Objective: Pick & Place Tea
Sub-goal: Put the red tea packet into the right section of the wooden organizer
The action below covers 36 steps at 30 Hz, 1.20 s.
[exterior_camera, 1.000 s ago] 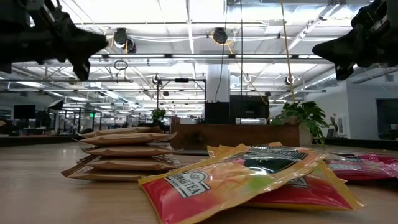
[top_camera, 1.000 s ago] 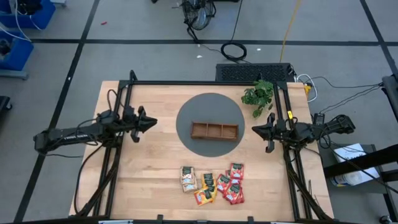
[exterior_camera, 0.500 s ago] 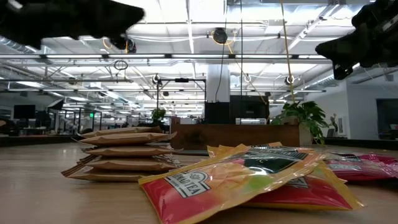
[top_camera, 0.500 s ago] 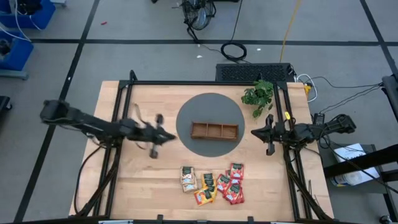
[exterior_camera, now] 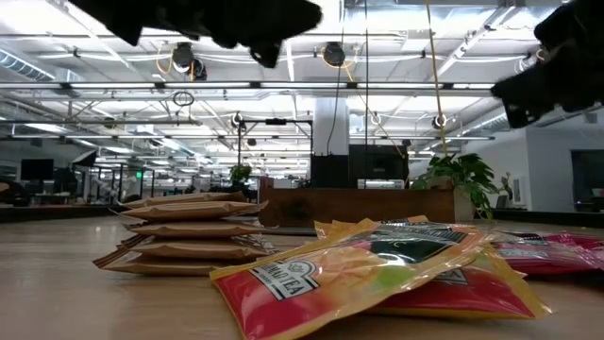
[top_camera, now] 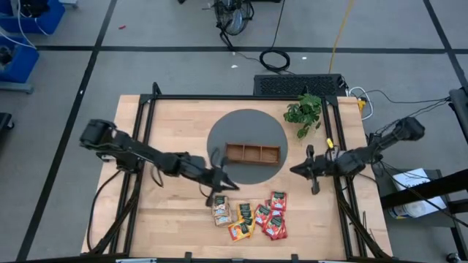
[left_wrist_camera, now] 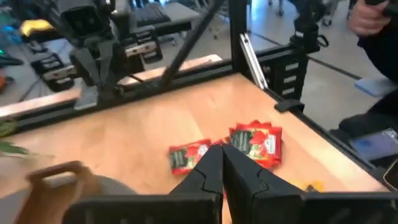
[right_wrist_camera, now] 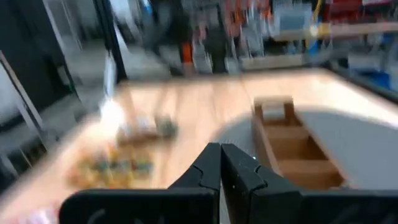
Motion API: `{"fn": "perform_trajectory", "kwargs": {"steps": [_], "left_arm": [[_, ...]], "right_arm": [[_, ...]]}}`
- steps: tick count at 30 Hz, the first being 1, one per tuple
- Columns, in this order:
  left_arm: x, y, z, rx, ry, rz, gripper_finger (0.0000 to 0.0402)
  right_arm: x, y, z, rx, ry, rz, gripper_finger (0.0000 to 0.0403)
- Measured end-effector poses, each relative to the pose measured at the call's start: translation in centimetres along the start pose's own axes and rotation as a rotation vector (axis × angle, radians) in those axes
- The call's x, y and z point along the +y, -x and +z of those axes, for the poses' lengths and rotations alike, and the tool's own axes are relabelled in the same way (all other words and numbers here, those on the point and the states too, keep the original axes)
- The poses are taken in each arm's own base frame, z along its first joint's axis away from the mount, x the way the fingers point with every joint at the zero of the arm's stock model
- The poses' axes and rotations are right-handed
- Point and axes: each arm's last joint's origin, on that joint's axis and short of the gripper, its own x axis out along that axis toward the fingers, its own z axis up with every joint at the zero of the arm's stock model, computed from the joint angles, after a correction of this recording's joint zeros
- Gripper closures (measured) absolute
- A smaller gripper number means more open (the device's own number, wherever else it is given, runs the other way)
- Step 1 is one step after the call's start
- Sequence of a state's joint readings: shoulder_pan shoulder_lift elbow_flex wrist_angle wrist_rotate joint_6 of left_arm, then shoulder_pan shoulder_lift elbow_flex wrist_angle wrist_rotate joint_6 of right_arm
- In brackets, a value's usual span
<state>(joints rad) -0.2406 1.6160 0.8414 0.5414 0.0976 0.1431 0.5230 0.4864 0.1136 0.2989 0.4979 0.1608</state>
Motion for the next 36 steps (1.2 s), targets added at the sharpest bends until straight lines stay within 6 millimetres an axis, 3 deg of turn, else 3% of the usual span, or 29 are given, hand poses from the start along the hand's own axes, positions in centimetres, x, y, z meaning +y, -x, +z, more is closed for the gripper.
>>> {"fn": "perform_trajectory", "kwargs": {"steps": [10,18,23,27,36], "left_arm": [[-0.4,-7.7,0.4,0.186,0.049,-0.057,0.0398],[-1.3,-13.2,-0.3,0.217,0.071,-0.054,0.0398],[-1.2,-14.9,-2.4,0.277,0.049,0.011,0.038],[-0.9,-15.6,-2.9,0.271,0.058,0.054,0.0378],[0.2,-16.4,-3.6,0.264,0.131,0.006,0.0393]], "right_arm": [[3.6,-1.5,1.2,0.296,-0.026,0.026,0.0403],[4.7,-1.9,0.0,0.54,-0.154,-0.024,0.0403],[4.5,-1.7,-1.4,0.615,-0.204,-0.003,0.0403],[4.3,-1.8,-2.2,0.612,-0.242,0.039,0.0395],[3.3,-2.3,-3.8,0.593,-0.374,0.0,0.0303]]}}
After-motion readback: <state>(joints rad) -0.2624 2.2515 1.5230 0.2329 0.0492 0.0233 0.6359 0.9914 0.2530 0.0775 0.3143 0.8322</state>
